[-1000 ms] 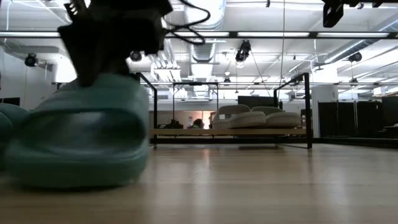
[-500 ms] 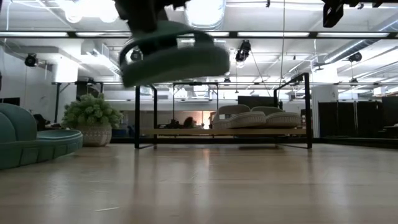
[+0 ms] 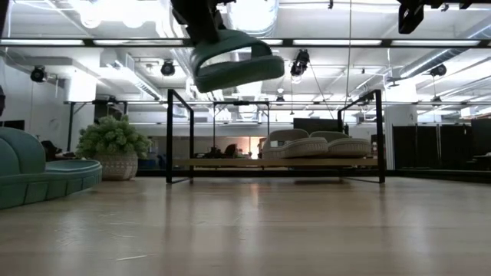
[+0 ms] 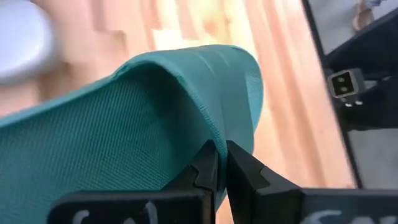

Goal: Pick and place slides into the shelf
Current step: Put the right green slide on the shelf

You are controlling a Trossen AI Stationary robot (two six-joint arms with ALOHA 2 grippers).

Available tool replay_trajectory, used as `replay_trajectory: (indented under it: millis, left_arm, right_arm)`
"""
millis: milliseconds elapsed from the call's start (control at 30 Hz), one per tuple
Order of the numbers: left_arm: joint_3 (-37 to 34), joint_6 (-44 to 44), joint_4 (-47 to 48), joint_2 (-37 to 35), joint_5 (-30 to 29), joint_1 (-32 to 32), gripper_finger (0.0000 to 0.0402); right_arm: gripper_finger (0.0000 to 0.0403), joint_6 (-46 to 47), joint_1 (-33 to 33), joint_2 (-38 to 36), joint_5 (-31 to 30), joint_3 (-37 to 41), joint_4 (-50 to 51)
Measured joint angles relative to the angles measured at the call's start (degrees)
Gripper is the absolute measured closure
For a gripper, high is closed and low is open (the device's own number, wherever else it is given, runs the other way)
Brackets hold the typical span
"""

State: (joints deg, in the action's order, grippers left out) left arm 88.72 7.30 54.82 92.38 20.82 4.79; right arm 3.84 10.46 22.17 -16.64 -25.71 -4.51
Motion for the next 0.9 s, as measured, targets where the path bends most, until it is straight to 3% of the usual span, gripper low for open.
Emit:
replay_trajectory:
  millis: [500, 900]
  left_arm:
    - [4.4, 13.6, 3.2, 0.4, -0.4, 14.9, 0.0402]
    - [4.8, 28.5, 6.1, 0.4, -1.9, 21.0, 0.0401]
  right_arm:
    - [0.0394, 0.0, 0.0, 0.0, 0.0, 0.0, -0.4]
    - [0.0394, -0.3, 0.0, 0.0, 0.0, 0.0, -0.4]
